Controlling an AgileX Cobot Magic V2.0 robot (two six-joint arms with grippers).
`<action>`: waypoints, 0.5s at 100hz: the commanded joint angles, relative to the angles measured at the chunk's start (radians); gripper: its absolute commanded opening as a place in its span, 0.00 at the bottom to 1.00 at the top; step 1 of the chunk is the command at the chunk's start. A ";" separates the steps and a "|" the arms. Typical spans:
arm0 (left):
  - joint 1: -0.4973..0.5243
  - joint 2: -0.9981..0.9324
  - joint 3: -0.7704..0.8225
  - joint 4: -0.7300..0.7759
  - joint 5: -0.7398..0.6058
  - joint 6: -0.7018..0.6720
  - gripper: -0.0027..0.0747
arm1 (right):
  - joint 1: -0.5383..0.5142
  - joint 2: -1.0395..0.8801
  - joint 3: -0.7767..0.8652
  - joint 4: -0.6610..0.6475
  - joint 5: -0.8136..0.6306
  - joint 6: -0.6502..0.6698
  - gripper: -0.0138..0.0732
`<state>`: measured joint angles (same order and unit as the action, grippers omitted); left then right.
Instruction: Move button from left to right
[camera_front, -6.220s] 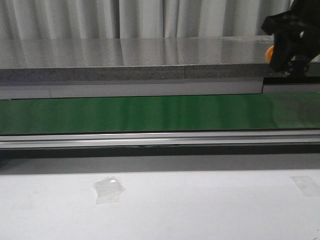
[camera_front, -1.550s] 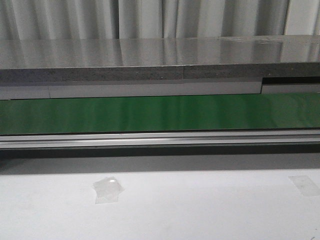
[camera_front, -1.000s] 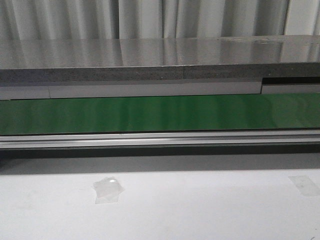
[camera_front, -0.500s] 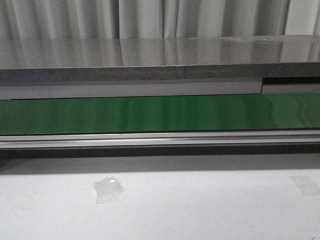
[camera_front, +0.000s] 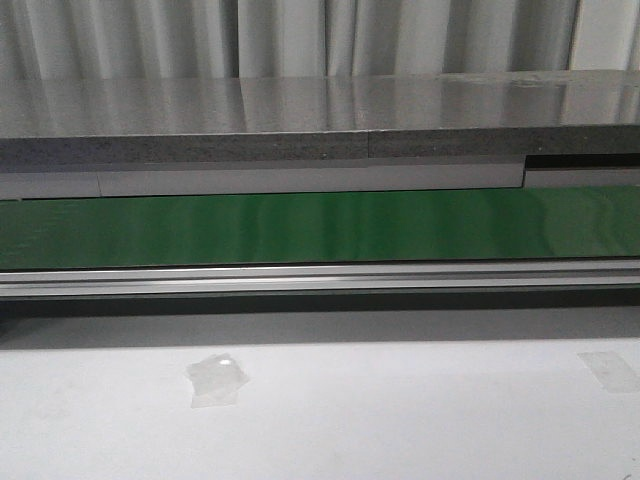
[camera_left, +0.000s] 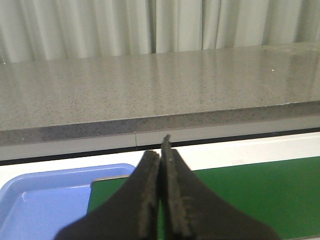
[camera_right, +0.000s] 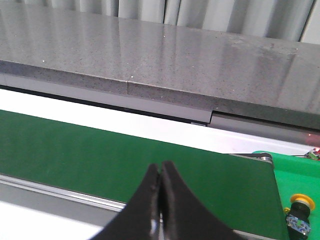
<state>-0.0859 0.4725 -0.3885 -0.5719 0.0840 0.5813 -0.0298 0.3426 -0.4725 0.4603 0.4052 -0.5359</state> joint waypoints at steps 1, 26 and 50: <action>-0.008 0.003 -0.029 -0.012 -0.070 -0.002 0.01 | -0.002 0.005 -0.025 0.020 -0.062 -0.008 0.08; -0.008 0.003 -0.029 -0.012 -0.070 -0.002 0.01 | -0.002 0.005 -0.024 0.020 -0.069 -0.008 0.08; -0.008 0.003 -0.029 -0.012 -0.070 -0.002 0.01 | 0.004 0.001 -0.022 0.006 -0.067 0.002 0.08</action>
<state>-0.0864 0.4725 -0.3885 -0.5719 0.0840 0.5813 -0.0298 0.3426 -0.4725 0.4641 0.4067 -0.5359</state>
